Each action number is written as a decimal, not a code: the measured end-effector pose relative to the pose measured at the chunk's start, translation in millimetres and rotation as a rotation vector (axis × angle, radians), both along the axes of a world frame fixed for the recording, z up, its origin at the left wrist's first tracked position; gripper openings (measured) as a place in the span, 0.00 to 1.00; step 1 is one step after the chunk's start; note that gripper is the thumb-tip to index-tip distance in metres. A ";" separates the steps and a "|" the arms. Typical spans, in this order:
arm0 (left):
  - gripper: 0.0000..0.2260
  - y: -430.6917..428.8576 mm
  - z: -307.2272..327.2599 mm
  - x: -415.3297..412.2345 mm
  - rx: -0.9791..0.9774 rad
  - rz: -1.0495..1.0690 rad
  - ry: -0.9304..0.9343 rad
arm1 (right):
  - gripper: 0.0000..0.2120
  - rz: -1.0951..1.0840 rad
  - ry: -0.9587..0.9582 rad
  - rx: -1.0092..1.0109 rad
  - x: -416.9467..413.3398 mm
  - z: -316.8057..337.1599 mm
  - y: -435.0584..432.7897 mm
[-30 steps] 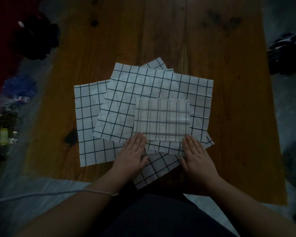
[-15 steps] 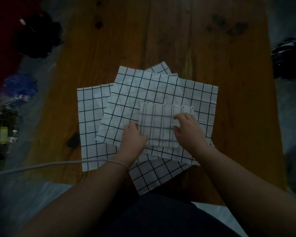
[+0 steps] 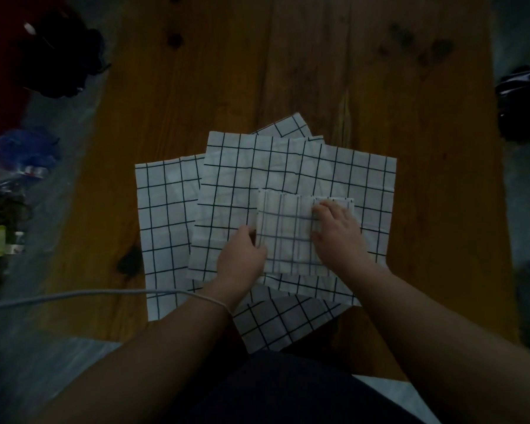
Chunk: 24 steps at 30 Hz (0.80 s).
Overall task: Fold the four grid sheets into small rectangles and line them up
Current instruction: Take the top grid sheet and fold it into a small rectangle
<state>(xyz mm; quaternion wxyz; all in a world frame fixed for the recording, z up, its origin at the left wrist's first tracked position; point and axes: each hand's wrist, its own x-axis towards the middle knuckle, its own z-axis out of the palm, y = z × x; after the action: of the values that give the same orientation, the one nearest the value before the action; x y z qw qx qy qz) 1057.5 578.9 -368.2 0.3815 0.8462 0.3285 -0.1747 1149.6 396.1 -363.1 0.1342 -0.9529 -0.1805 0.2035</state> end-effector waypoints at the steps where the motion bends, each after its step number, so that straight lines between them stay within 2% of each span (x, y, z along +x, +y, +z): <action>1: 0.14 1.9 0.6 -0.3 -0.003 -0.009 -0.017 | 0.28 -0.006 0.012 0.004 0.3 0.1 0.5; 3: 0.08 6.1 1.8 -1.5 -0.003 -0.019 -0.064 | 0.29 -0.014 0.019 0.029 2.0 1.4 1.8; 7: 0.07 15.1 4.9 -2.8 -0.015 -0.038 -0.153 | 0.31 -0.013 0.003 0.109 18.1 3.6 5.5; 13: 0.03 31.5 6.9 -3.5 -0.137 -0.092 -0.201 | 0.36 0.010 0.084 0.074 42.7 3.1 14.2; 17: 0.02 36.5 19.2 -3.5 -0.189 -0.213 -0.250 | 0.37 -0.003 0.211 0.266 46.0 9.1 14.7; 20: 0.04 38.1 27.3 1.4 -0.200 -0.254 -0.264 | 0.29 -0.093 0.311 0.413 42.8 12.8 10.0; 24: 0.05 38.1 30.1 12.4 -0.241 -0.187 -0.266 | 0.08 -0.081 0.284 0.359 34.0 17.2 -3.9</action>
<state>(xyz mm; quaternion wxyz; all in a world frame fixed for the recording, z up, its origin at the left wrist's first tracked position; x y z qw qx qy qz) 1069.9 617.0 -338.2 0.5021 0.8369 0.1717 -0.1342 1183.6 392.2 -346.0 0.3336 -0.8820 -0.1548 0.2945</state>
